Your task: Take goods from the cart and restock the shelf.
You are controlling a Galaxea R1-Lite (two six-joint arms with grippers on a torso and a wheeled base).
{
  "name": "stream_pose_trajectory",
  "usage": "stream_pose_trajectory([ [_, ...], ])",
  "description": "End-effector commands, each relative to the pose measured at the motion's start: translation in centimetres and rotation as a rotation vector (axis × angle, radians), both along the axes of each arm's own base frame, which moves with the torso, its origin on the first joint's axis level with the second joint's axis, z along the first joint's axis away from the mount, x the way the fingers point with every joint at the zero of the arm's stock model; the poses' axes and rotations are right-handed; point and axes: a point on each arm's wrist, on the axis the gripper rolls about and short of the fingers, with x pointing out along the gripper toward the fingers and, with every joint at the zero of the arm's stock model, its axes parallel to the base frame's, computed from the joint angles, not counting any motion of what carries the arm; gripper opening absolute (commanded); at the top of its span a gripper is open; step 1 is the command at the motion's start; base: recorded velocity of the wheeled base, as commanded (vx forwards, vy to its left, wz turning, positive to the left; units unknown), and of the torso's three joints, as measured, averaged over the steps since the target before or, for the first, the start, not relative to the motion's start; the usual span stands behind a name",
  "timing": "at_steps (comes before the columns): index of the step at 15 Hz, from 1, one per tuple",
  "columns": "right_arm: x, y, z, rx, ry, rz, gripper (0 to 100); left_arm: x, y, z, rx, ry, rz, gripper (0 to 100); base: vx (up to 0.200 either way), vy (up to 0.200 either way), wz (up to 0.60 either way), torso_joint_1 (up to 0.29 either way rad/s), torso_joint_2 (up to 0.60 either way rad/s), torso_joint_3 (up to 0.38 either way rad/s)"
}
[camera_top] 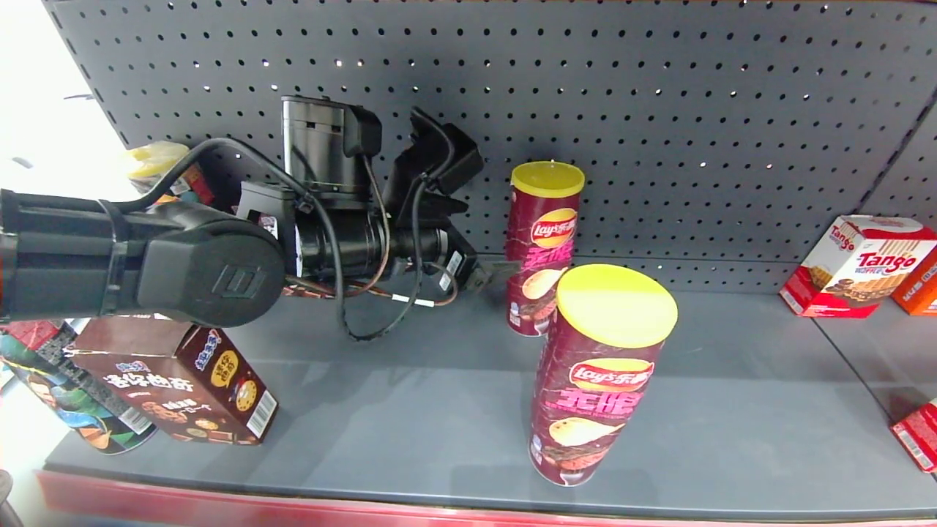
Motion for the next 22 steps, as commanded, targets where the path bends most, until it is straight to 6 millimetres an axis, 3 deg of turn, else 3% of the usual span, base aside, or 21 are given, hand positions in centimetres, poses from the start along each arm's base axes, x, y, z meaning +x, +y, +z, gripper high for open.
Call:
stream_pose_trajectory([
  [1, 0.0, 0.0, 0.0, 0.0, 0.001, 0.0, 100, 0.8, -0.5, -0.5, 0.002, 0.004, 0.004, 100, 0.0, 0.0, 0.0, 0.0, 0.0, 0.0],
  [5, 0.0, 0.0, 0.0, 0.0, 0.001, 0.0, 100, 1.8, -1.0, -0.4, -0.003, -0.007, 0.037, 100, 0.0, 0.0, 0.0, 0.0, 0.0, 0.0],
  [12, 0.0, 0.0, 0.0, 0.0, 0.001, 0.0, 100, 1.0, -0.6, -0.4, -0.015, -0.031, 0.028, 100, 0.0, 0.0, 0.0, 0.0, 0.0, 0.0],
  [18, 0.0, 0.0, 0.0, 0.0, 0.001, 0.0, 100, -2.4, 1.4, 2.9, -0.072, -0.067, 0.012, 100, 0.0, 0.0, 0.0, 0.0, 0.0, 0.0],
  [20, 0.0, 0.0, 0.0, 0.0, 0.001, 0.0, 100, -5.2, 2.8, 4.9, -0.134, -0.073, 0.014, 100, 0.0, 0.0, 0.0, 0.0, 0.0, 0.0],
  [22, 0.0, 0.0, 0.0, 0.0, 0.001, 0.0, 100, -7.3, 3.8, 5.4, -0.15, -0.076, 0.022, 100, 0.0, 0.0, 0.0, 0.0, 0.0, 0.0],
])
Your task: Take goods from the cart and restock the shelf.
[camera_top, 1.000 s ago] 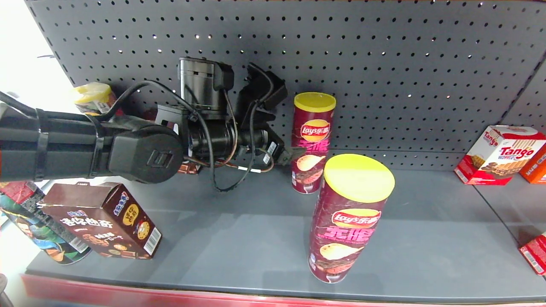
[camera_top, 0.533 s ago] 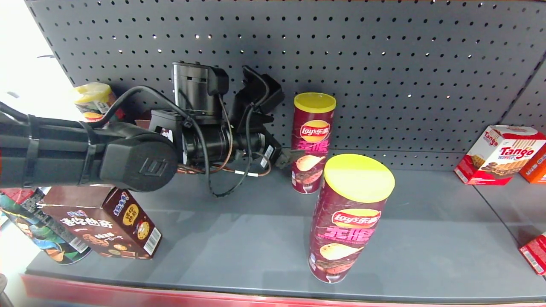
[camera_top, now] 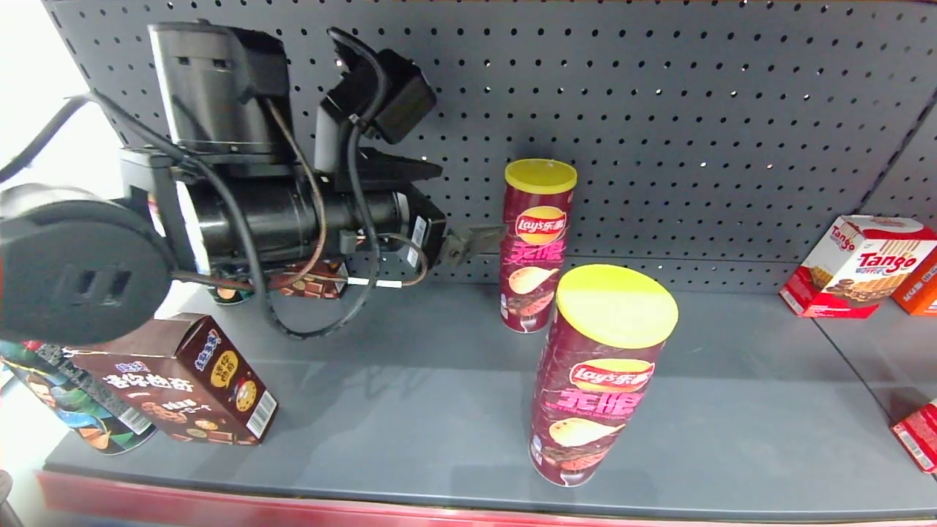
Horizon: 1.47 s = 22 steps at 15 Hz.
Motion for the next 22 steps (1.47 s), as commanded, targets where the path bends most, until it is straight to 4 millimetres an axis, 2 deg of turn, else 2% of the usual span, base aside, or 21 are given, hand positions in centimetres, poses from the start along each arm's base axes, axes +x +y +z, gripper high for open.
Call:
stream_pose_trajectory([
  [1, 0.0, 0.0, 0.0, 0.0, 0.001, 0.0, 100, -3.5, 1.9, 1.7, -0.033, -0.036, 0.023, 100, 0.0, 0.0, 0.0, 0.0, 0.0, 0.0],
  [3, 0.0, 0.0, 0.0, 0.0, 0.001, 0.0, 100, -4.3, 2.4, 1.3, -0.029, -0.037, 0.058, 100, 0.0, 0.0, 0.0, 0.0, 0.0, 0.0],
  [7, 0.0, 0.0, 0.0, 0.0, 0.001, 0.0, 100, -7.2, 0.1, 3.2, -0.132, -0.042, 0.011, 100, 0.0, 0.0, 0.0, 0.0, 0.0, 0.0],
  [8, 0.0, 0.0, 0.0, 0.0, 0.001, 0.0, 100, -7.2, 0.1, 3.2, -0.132, -0.042, 0.011, 100, 0.0, 0.0, 0.0, 0.0, 0.0, 0.0],
  [9, 0.0, 0.0, 0.0, 0.0, 0.001, 0.0, 100, -8.4, 0.1, 3.5, -0.142, -0.051, 0.001, 100, 0.0, 0.0, 0.0, 0.0, 0.0, 0.0],
  [11, 0.0, 0.0, 0.0, 0.0, 0.001, 0.0, 100, -9.6, 1.0, 3.5, -0.147, -0.057, -0.002, 100, 0.0, 0.0, 0.0, 0.0, 0.0, 0.0],
  [12, 0.0, 0.0, 0.0, 0.0, -0.001, 0.0, 100, -11.4, 2.6, 3.2, -0.155, -0.057, -0.002, 100, 0.0, 0.0, 0.0, 0.0, 0.0, 0.0],
  [14, 0.0, 0.0, 0.0, 0.0, 0.001, 0.0, 100, -13.6, 4.7, 2.1, -0.165, -0.043, 0.003, 100, 0.0, 0.0, 0.0, 0.0, 0.0, 0.0],
  [18, 0.0, 0.0, 0.0, 0.0, 0.001, 0.0, 100, -17.2, 8.1, 0.4, -0.177, -0.056, 0.015, 100, 0.0, 0.0, 0.0, 0.0, 0.0, 0.0],
  [21, 0.0, 0.0, 0.0, 0.0, 0.001, 0.0, 100, -19.9, 11.2, 0.3, -0.223, -0.133, 0.064, 100, 0.0, 0.0, 0.0, 0.0, 0.0, 0.0],
  [22, 0.0, 0.0, 0.0, 0.0, 0.001, 0.0, 100, -21.5, 13.1, -0.3, -0.243, -0.176, 0.129, 100, 0.0, 0.0, 0.0, 0.0, 0.0, 0.0],
])
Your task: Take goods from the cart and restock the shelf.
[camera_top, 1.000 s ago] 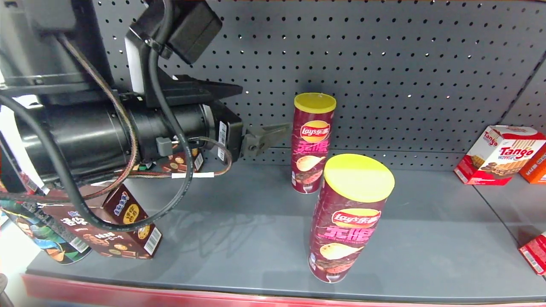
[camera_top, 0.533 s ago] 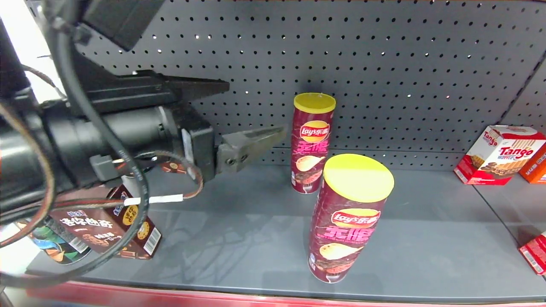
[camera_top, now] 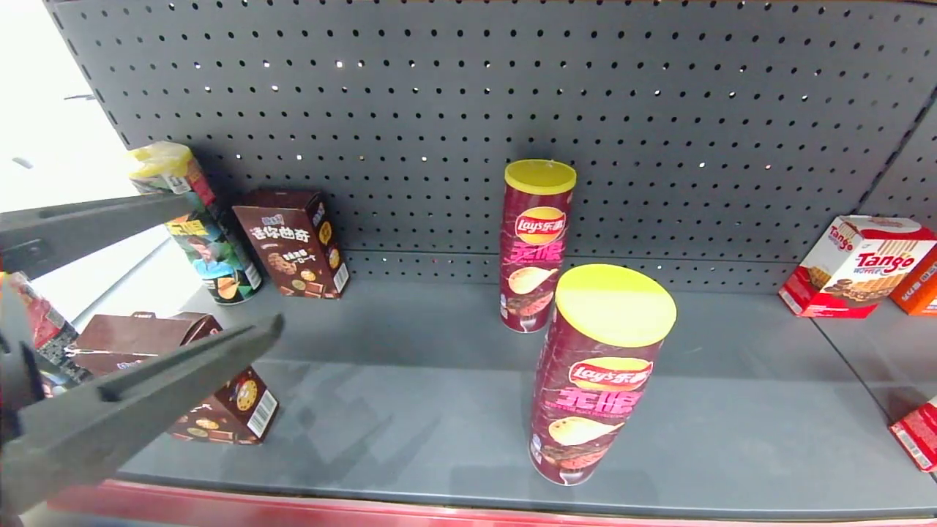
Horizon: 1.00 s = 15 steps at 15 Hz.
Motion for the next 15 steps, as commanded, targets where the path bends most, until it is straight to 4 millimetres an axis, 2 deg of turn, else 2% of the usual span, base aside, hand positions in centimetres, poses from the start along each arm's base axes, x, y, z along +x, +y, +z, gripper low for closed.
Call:
stream_pose_trajectory([
  [1, 0.0, 0.0, 0.0, 0.0, 0.001, 0.0, 100, -3.5, 3.6, -0.8, -0.056, -0.087, 0.093, 100, 0.0, 0.0, 0.0, 0.0, 0.0, 0.0],
  [4, 0.0, 0.0, 0.0, 0.0, 0.001, 0.0, 100, -6.6, 5.9, -3.4, -0.076, -0.142, 0.207, 100, 0.0, 0.0, 0.0, 0.0, 0.0, 0.0],
  [7, 0.0, 0.0, 0.0, 0.0, 0.001, 0.0, 100, -9.2, 6.8, -6.2, -0.111, -0.177, 0.326, 100, 0.0, 0.0, 0.0, 0.0, 0.0, 0.0],
  [8, 0.0, 0.0, 0.0, 0.0, 0.001, 0.0, 100, -10.9, 6.9, -7.9, -0.151, -0.199, 0.368, 100, 0.0, 0.0, 0.0, 0.0, 0.0, 0.0],
  [9, 0.0, 0.0, 0.0, 0.0, 0.001, 0.0, 100, -11.7, 6.8, -9.6, -0.172, -0.205, 0.387, 100, 0.0, 0.0, 0.0, 0.0, 0.0, 0.0],
  [12, 0.0, 0.0, 0.0, 0.0, 0.001, 0.0, 100, -12.2, 6.6, -14.6, -0.188, -0.183, 0.452, 100, 0.0, 0.0, 0.0, 0.0, 0.0, 0.0],
  [13, 0.0, 0.0, 0.0, 0.0, 0.001, 0.0, 100, -11.6, 6.6, -17.1, -0.172, -0.155, 0.466, 100, 0.0, 0.0, 0.0, 0.0, 0.0, 0.0],
  [14, 0.0, 0.0, 0.0, 0.0, 0.001, 0.0, 100, -11.6, 6.6, -17.1, -0.169, -0.155, 0.464, 100, 0.0, 0.0, 0.0, 0.0, 0.0, 0.0],
  [15, 0.0, 0.0, 0.0, 0.0, 0.001, 0.0, 100, -11.6, 6.7, -18.2, -0.147, -0.079, 0.431, 100, 0.0, 0.0, 0.0, 0.0, 0.0, 0.0],
])
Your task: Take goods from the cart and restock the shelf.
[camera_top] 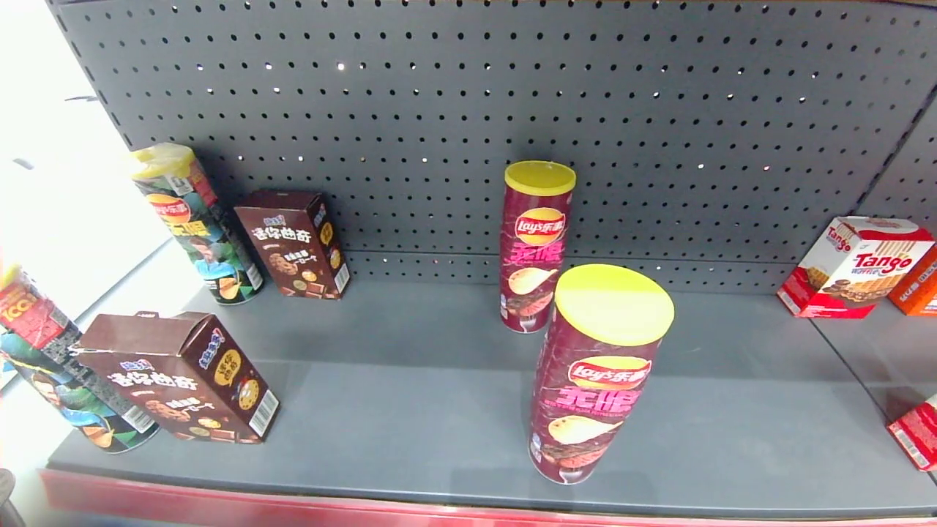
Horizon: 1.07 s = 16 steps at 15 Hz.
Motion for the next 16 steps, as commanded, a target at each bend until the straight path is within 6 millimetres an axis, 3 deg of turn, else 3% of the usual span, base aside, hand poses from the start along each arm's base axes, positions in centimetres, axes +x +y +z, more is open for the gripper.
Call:
stream_pose_trajectory([
  [1, 0.0, 0.0, 0.0, -0.001, 0.001, 0.0, 100, -0.4, 0.0, -2.6, 0.025, 0.078, -0.004, 100, 0.0, 0.0, 0.0, 0.0, 0.0, 0.0],
  [3, 0.0, 0.0, 0.0, -0.001, 0.001, 0.0, 100, -0.3, 0.0, -3.7, 0.03, 0.175, -0.003, 100, 0.0, 0.0, 0.0, 0.0, 0.0, 0.0],
  [12, 0.0, 0.0, 0.0, -0.001, 0.001, 0.0, 100, -0.3, 0.0, -3.6, 0.019, 0.175, -0.002, 100, 0.0, 0.0, 0.0, 0.0, 0.0, 0.0],
  [14, 0.0, 0.0, 0.0, -0.001, 0.001, 0.0, 100, -0.2, 0.5, -4.3, 0.045, 0.229, 0.203, 100, 0.0, 0.0, 0.0, 0.0, 0.0, 0.0],
  [16, 0.0, 0.0, 0.0, -0.001, 0.001, 0.0, 100, -0.2, 0.6, -4.3, 0.038, 0.246, 0.236, 100, 0.0, 0.0, 0.0, 0.0, 0.0, 0.0],
])
